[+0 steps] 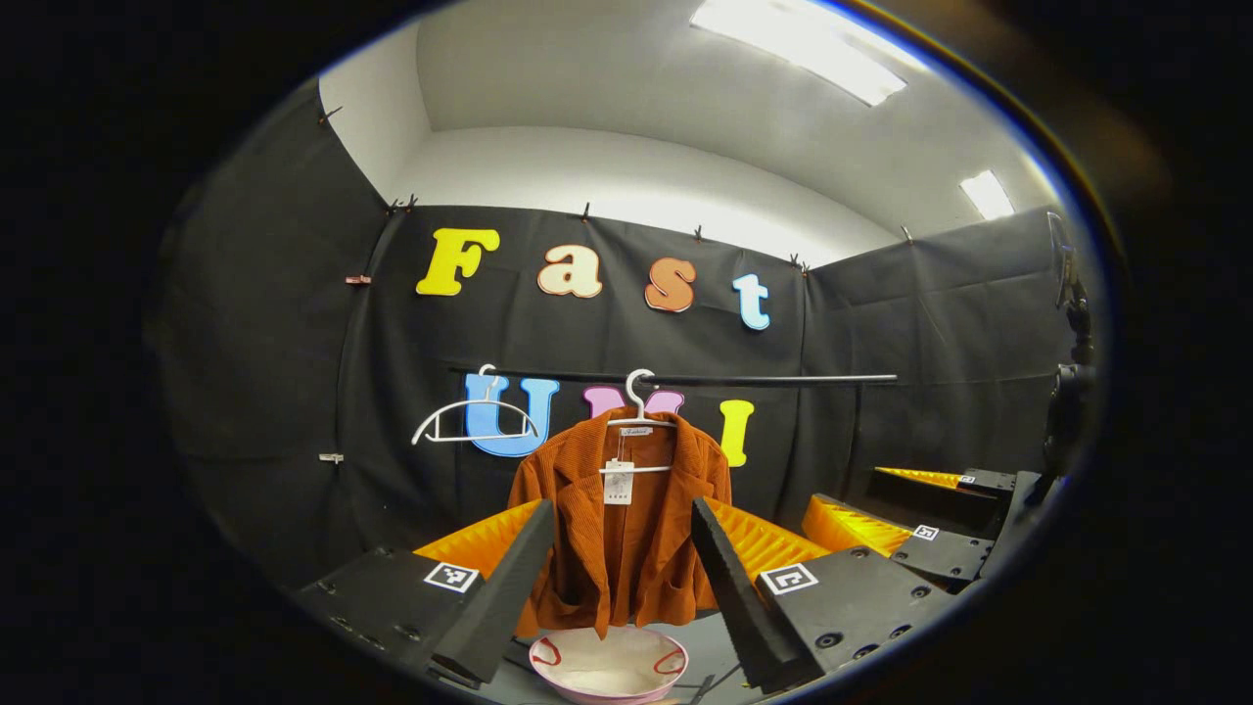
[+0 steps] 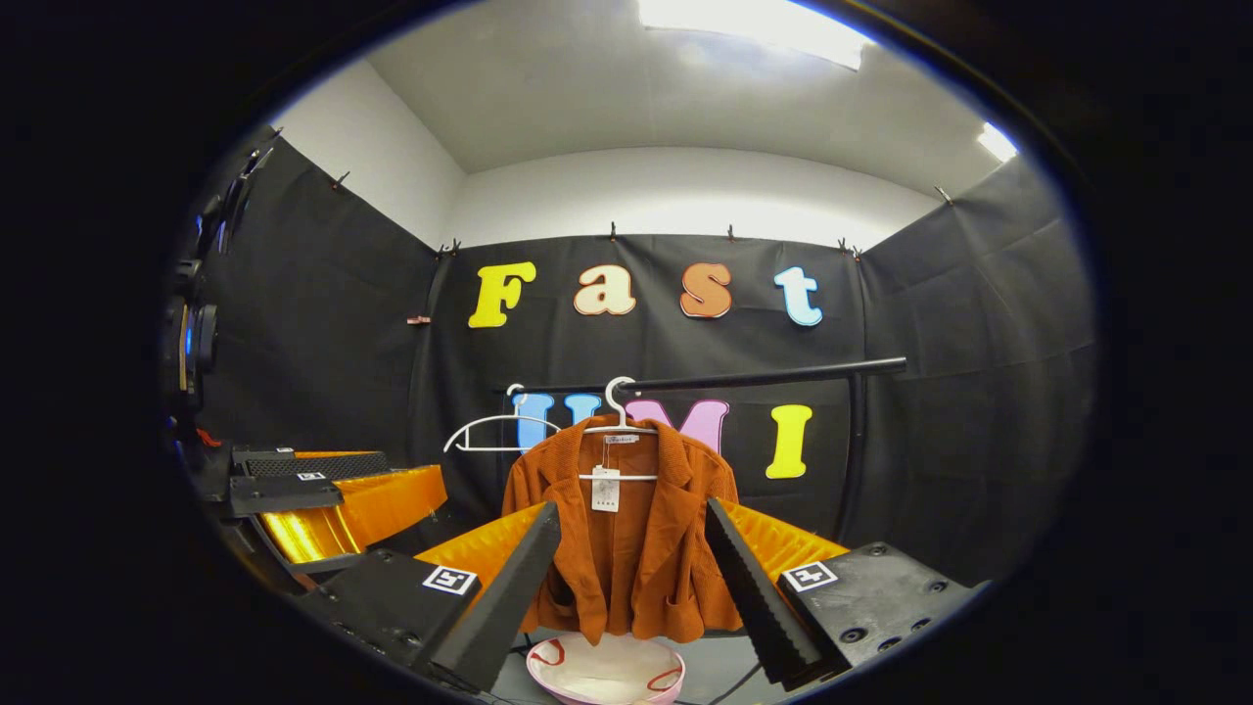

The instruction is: Grasp the clothes on the hanger with both hands and then place them into the laundry hamper below.

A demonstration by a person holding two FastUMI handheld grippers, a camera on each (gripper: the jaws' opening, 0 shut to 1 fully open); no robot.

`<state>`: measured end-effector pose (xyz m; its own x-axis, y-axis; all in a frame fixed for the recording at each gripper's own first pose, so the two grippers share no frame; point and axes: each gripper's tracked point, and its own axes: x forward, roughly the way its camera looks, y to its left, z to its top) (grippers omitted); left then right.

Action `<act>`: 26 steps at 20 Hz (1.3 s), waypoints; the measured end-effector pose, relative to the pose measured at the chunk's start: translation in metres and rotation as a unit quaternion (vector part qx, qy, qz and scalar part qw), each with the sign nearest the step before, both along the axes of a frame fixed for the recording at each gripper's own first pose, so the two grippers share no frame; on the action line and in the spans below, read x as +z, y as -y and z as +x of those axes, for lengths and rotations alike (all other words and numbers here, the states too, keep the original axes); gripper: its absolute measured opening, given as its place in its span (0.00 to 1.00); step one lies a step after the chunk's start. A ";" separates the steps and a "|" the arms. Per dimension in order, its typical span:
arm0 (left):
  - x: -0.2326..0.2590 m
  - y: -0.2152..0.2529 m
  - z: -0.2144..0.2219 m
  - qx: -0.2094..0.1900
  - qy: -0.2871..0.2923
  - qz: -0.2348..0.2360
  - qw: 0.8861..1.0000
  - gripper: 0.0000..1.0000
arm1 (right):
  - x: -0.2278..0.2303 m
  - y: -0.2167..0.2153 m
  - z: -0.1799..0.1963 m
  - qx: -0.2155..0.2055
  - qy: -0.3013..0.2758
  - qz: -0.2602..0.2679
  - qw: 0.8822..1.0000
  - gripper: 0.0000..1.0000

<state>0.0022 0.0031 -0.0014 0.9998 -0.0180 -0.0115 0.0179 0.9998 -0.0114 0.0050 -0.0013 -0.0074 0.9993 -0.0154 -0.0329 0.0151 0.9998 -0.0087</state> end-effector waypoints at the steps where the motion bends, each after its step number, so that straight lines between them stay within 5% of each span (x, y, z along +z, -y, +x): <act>1: -0.001 0.000 0.001 -0.001 -0.001 0.000 1.000 0.89 | -0.001 0.001 0.000 -0.001 -0.001 0.000 1.000 0.97; 26: -0.029 -0.038 0.025 -0.052 -0.031 -0.013 0.998 0.89 | -0.028 -0.024 0.021 -0.042 -0.020 -0.030 0.998 0.97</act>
